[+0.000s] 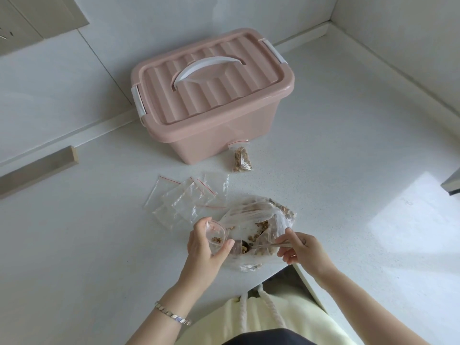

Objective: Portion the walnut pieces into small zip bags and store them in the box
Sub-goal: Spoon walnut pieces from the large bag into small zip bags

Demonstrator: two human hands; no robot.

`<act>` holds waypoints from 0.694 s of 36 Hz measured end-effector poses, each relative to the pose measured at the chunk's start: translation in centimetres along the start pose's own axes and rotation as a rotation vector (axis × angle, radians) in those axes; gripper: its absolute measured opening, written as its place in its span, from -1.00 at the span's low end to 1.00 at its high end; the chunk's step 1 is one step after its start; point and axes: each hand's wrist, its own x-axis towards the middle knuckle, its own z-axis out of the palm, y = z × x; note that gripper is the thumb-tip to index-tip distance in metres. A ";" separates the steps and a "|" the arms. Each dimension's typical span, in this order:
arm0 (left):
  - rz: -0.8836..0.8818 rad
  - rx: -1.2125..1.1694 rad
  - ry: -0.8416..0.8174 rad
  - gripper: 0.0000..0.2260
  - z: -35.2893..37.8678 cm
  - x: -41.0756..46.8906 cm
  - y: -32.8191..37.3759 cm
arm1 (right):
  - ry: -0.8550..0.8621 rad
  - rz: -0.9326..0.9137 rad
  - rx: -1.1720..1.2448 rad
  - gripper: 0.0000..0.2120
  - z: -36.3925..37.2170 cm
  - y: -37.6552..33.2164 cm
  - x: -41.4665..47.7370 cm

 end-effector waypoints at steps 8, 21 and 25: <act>-0.002 -0.007 -0.027 -0.46 0.1 0.0 0.3 | 0.117 0.081 0.124 -0.61 -2.3 -0.3 -0.2; 0.068 0.143 -0.068 -0.35 1.3 0.2 0.8 | 0.228 -0.078 0.147 -0.53 -4.4 -4.1 -2.2; 0.102 0.193 -0.079 -0.44 1.3 0.3 1.7 | 0.213 -0.189 0.101 -0.53 -3.7 -6.2 -3.1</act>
